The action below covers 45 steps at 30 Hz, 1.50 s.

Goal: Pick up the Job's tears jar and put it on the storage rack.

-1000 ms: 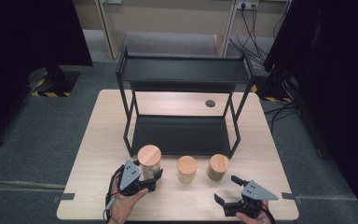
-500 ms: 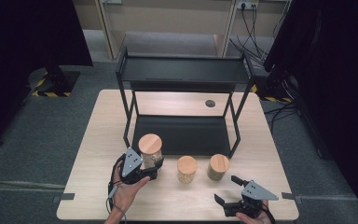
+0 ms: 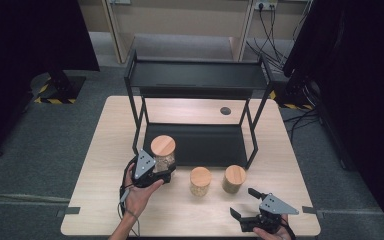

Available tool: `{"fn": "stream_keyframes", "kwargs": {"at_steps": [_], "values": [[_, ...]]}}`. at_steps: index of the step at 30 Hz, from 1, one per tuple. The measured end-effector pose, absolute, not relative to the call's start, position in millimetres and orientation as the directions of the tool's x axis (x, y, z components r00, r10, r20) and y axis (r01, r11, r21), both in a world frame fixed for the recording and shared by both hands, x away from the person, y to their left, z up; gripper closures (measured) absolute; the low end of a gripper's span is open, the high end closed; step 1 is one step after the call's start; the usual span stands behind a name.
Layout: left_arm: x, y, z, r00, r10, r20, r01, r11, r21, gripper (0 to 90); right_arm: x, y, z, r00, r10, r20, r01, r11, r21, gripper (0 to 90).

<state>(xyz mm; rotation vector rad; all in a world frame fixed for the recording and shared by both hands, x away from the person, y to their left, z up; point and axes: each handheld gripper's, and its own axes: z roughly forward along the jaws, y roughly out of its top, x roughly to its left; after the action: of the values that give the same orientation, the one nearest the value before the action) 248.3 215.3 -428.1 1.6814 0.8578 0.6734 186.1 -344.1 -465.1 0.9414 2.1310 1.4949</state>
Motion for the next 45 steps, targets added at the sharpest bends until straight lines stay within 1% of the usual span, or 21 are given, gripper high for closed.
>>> {"fn": "stream_keyframes", "kwargs": {"at_steps": [10,28,45], "values": [[263,213,-426,0.546,0.838,-0.010,0.220,-0.133,0.966,25.2,187,-343,-466,-0.708,0.702,0.075,0.310,0.214,0.926,2.8],[281,206,-427,0.513,0.858,-0.008,0.239,-0.134,0.962,25.2,187,-344,-466,-0.709,0.701,0.076,0.310,0.213,0.926,2.8],[299,195,-435,0.480,0.877,0.017,0.244,-0.152,0.958,25.2,187,-345,-465,-0.709,0.701,0.076,0.310,0.213,0.926,2.9]]}}
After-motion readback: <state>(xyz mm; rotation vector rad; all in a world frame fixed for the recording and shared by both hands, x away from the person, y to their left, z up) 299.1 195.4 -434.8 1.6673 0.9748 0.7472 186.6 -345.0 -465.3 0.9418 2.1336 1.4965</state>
